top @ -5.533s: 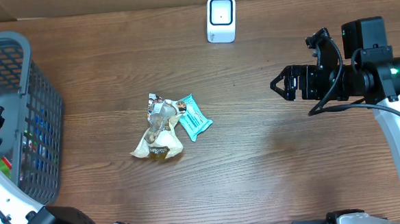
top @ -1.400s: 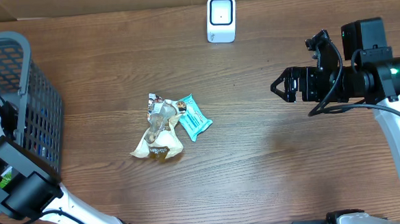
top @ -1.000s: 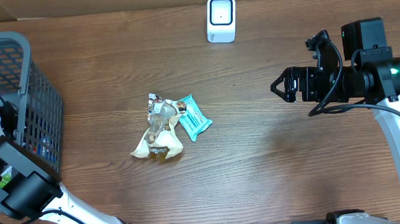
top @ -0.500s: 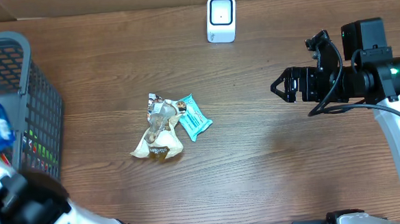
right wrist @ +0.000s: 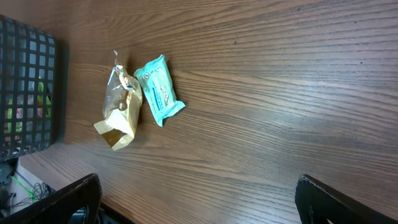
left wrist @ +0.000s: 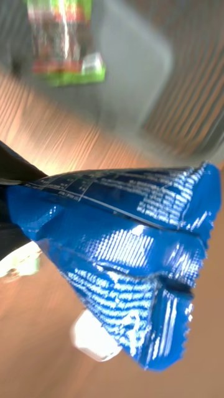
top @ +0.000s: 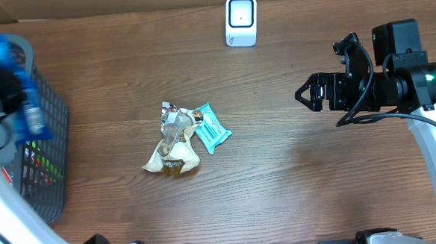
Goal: Scan the item barcode
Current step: 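Lift the blue packet out and drop it right of the tan bag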
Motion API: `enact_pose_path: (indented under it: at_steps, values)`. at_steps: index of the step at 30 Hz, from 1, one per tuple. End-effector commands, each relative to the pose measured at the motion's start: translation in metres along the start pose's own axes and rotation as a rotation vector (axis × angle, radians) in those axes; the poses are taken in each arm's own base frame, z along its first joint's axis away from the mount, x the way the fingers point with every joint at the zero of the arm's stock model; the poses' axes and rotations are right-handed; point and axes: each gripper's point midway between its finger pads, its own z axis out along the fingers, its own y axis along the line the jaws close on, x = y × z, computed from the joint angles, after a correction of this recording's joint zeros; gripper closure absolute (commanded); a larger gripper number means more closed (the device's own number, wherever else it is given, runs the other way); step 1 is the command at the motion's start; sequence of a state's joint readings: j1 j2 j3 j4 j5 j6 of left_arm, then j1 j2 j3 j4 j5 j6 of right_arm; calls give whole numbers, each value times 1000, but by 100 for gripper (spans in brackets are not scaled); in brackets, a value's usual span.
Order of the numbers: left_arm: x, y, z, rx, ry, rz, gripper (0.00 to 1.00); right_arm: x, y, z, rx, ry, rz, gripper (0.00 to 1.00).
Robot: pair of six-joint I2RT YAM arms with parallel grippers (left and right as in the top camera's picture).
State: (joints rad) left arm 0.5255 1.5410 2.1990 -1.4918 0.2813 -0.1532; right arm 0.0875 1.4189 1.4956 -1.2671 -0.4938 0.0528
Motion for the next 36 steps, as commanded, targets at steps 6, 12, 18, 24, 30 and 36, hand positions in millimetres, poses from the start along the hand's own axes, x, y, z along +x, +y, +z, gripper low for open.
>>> enact_pose_path:
  at_steps: [6, 12, 18, 24, 30, 36]
  values:
    - [116, -91, 75, 196, 405, 313, 96, -2, 4, 1, -13, -12, -11, 0]
    - [213, -119, 133, 237, 612, 401, 96, -4, 4, 1, -13, -16, -14, 0]
    - [279, -157, 169, 358, 629, 531, 96, -4, 4, 1, -13, -16, -14, 0]
    - [307, -174, 184, 348, 595, 616, 92, -3, 4, 1, -13, -15, -13, 0]
    - [303, -167, 190, 270, 572, 593, 70, -3, 4, 1, -13, -16, -13, 0]
    - [277, -154, 188, 130, 490, 552, 75, -3, 4, 1, -13, -14, -13, 0]
